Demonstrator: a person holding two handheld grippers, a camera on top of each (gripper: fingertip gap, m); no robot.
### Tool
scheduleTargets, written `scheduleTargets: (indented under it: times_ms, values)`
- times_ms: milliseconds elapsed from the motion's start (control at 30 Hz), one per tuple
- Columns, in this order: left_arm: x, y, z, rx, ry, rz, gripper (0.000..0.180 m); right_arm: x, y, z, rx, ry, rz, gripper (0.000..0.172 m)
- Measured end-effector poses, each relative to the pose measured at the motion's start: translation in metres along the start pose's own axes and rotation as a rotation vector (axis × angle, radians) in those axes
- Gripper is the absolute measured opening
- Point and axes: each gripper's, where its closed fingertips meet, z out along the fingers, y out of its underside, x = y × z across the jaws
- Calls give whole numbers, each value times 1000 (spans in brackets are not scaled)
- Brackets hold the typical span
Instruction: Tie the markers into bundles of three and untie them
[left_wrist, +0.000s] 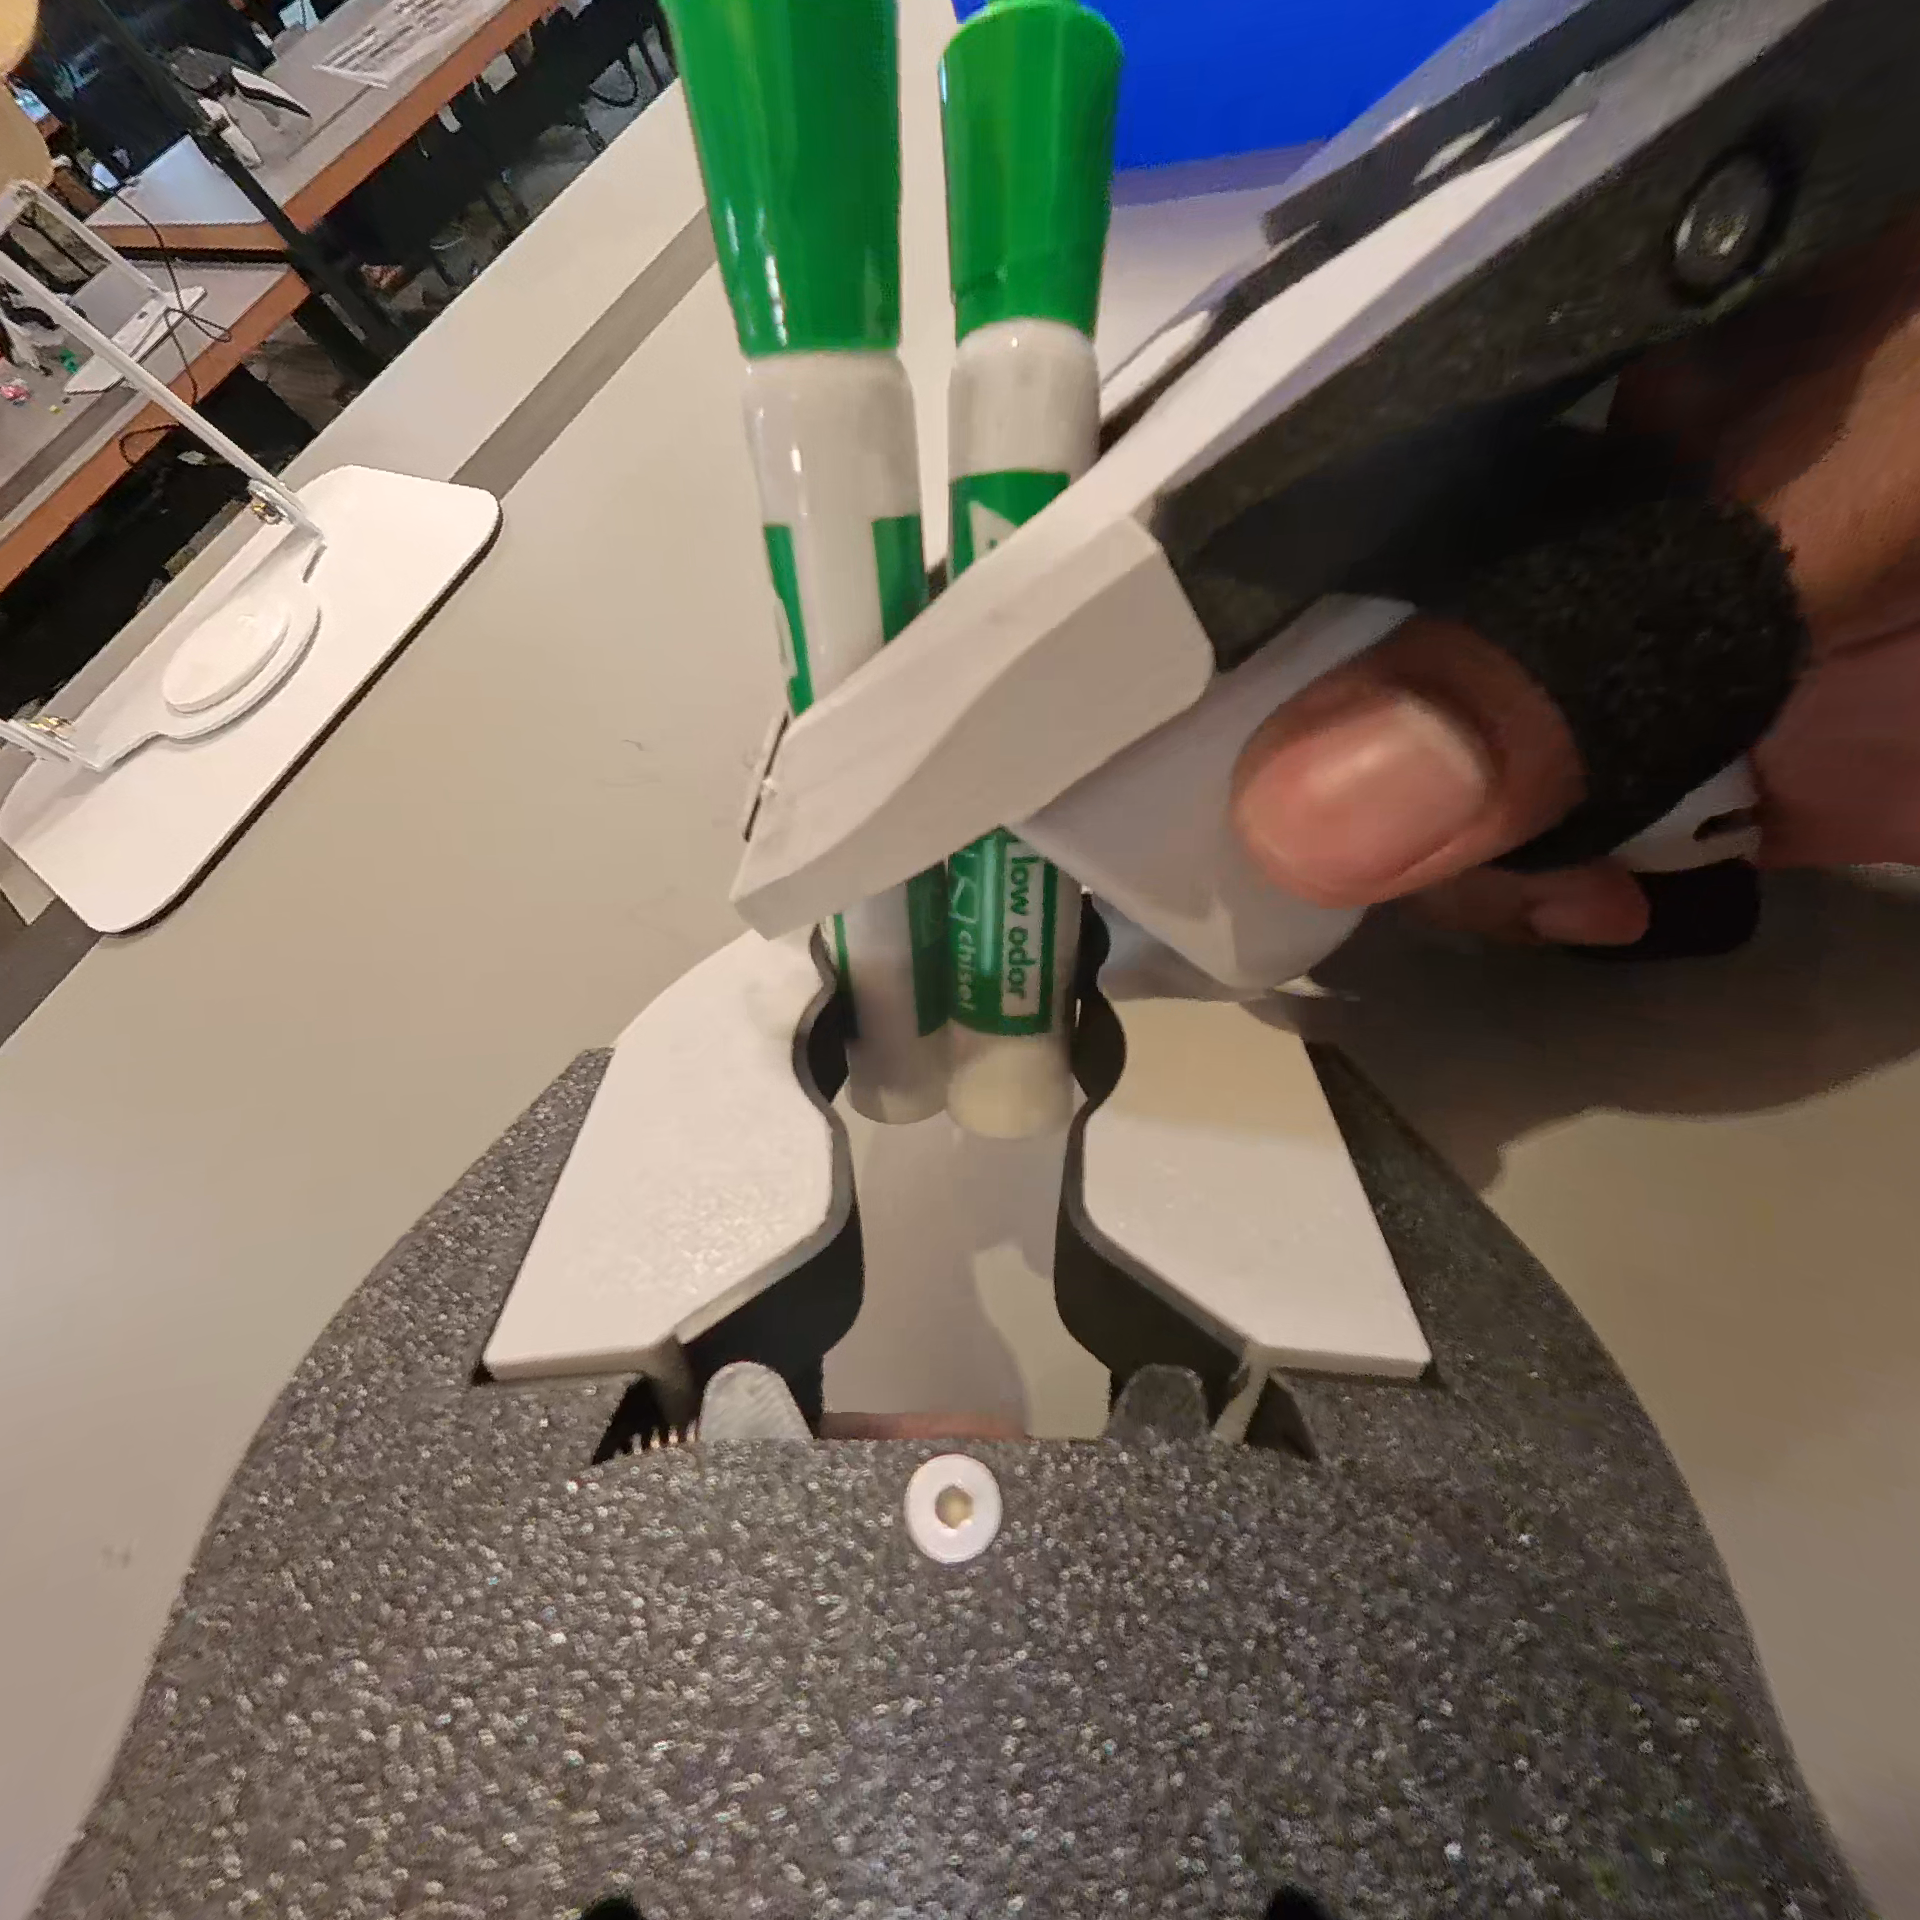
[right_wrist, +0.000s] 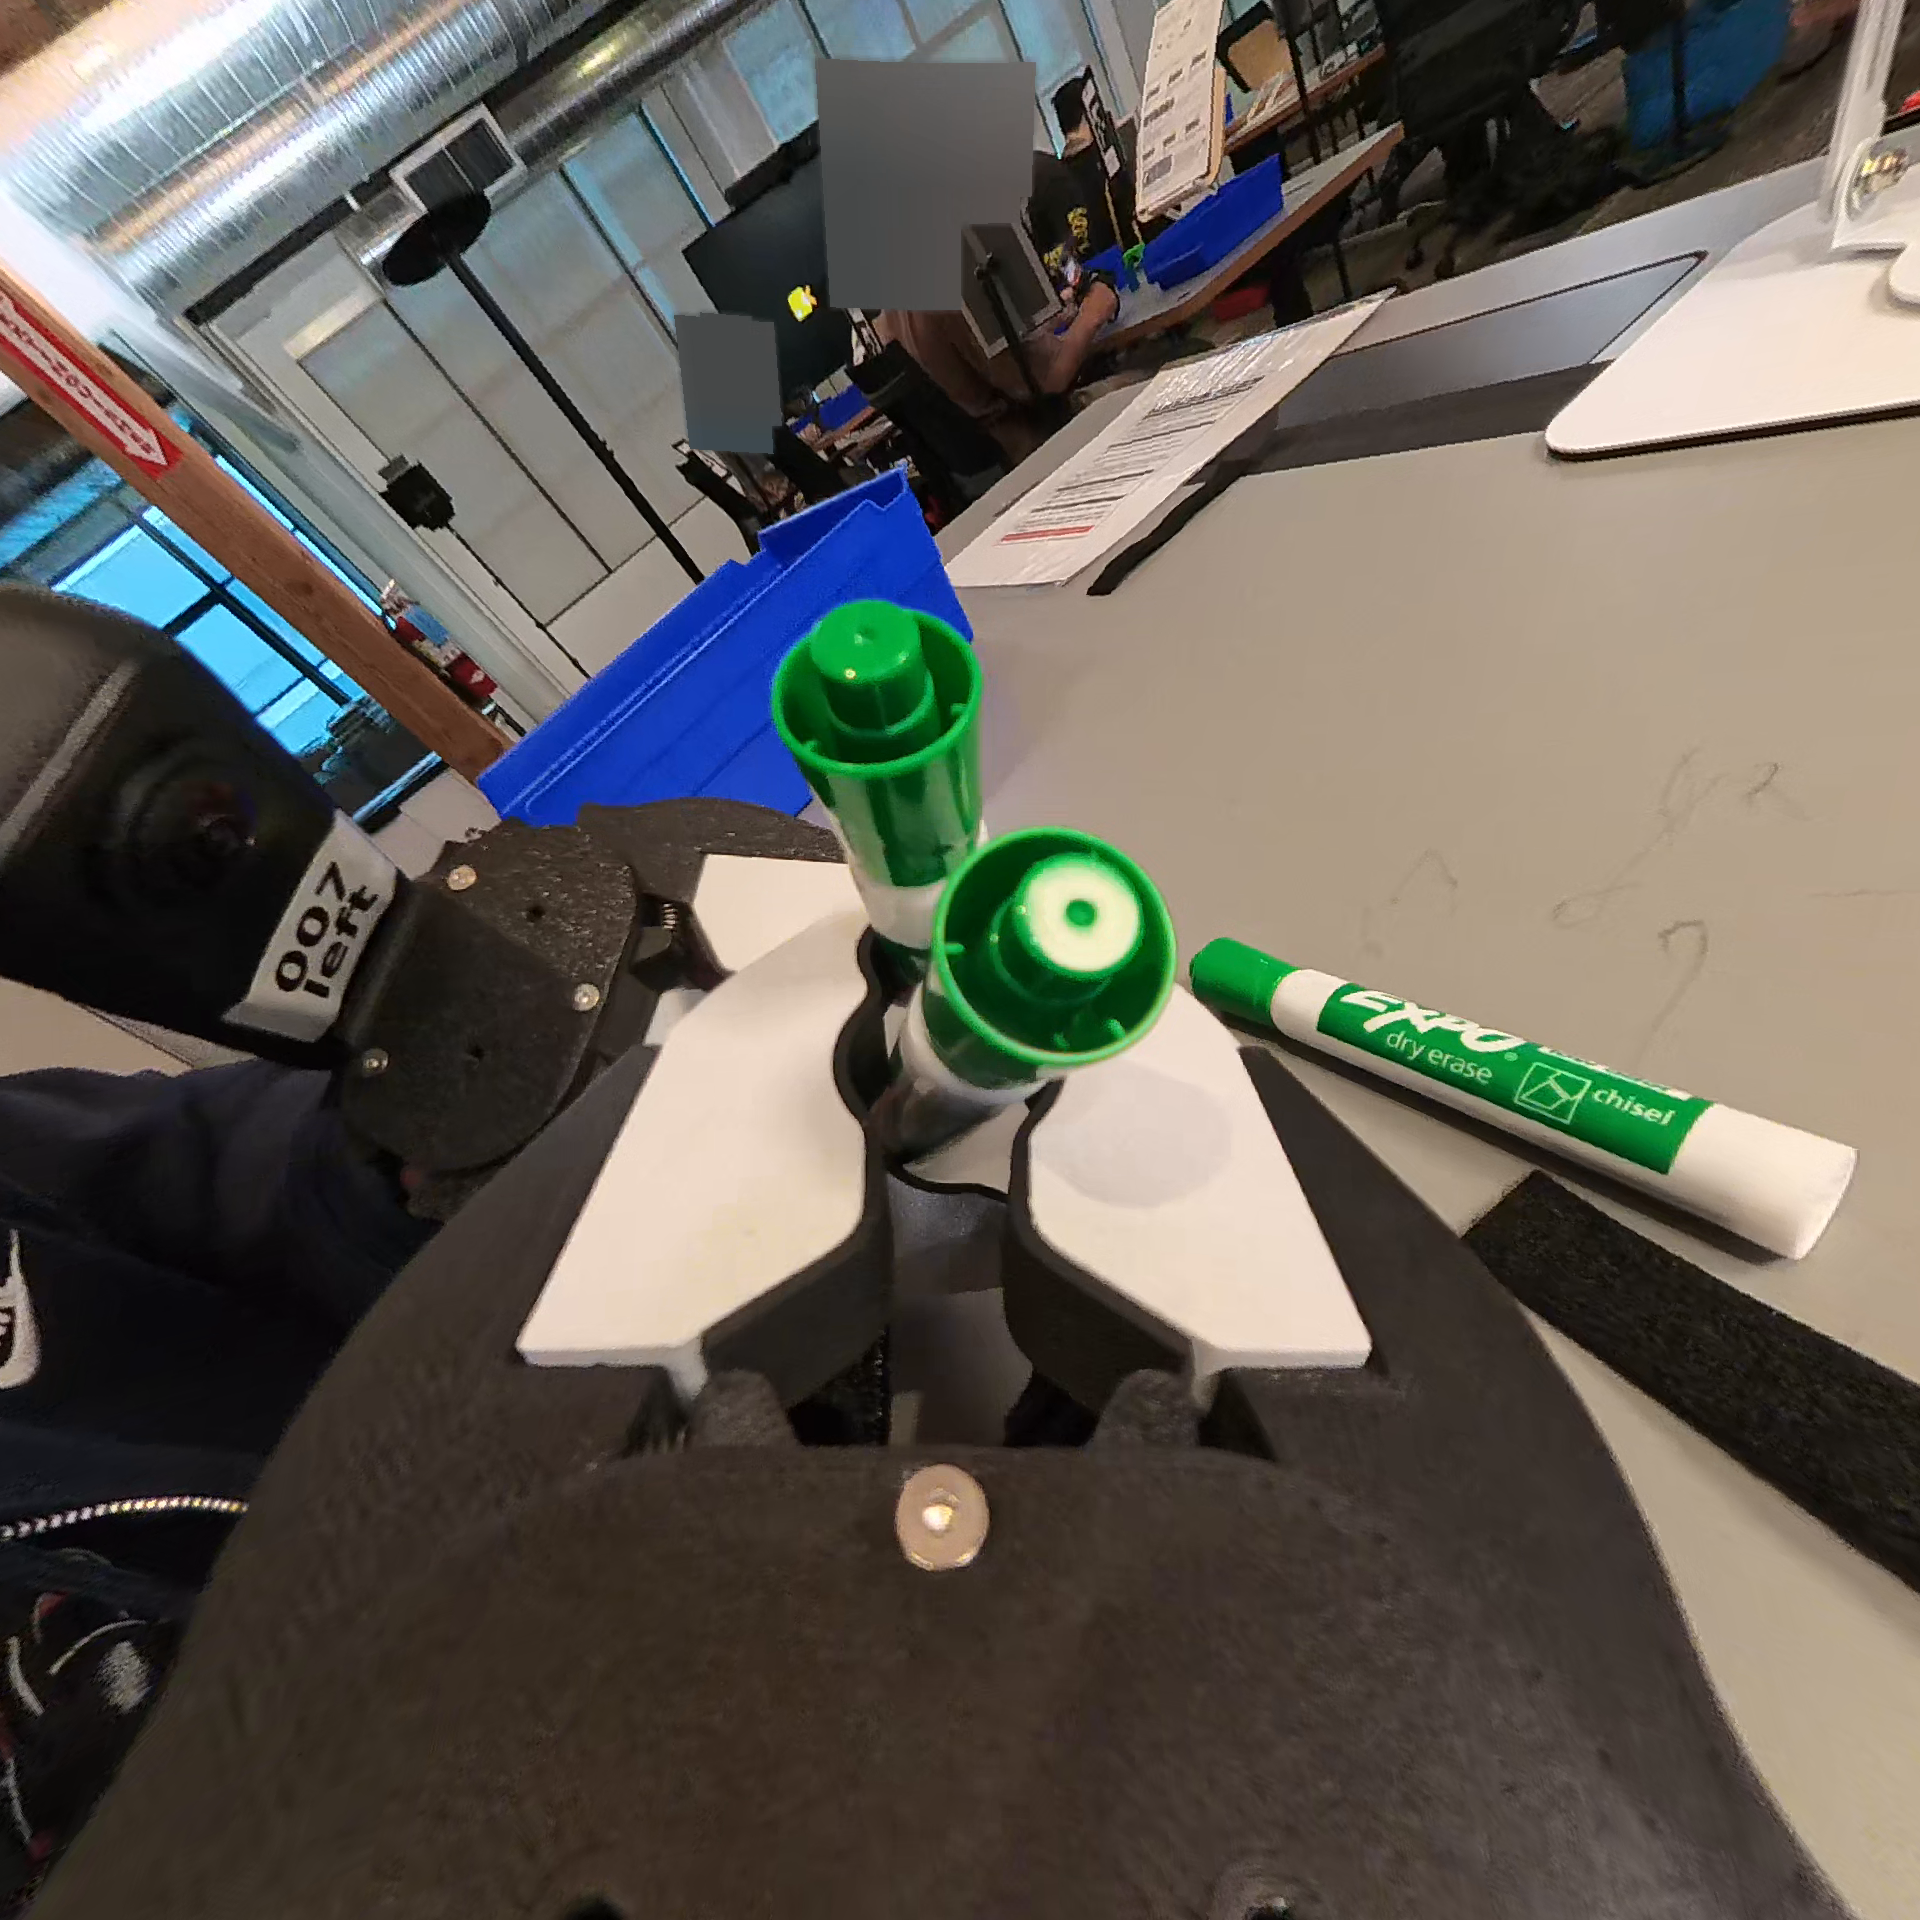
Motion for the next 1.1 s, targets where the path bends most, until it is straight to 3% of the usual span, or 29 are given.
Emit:
scheduleTargets:
  times_ms: [600,800,967,1100]
  values:
    - [0,11,4,-41,28,41,41,1,13,4,-149,2,-144,24]
    - [2,7,2,-10,95,-2,41,3,11,2,-137,-39,-66,21]
    - [5,4,-1,-4,192,-126,44,3,9,2,-120,-55,-7,20]
    - [1,3,-1,-25,111,-41,48,3,14,3,-127,-45,29,20]
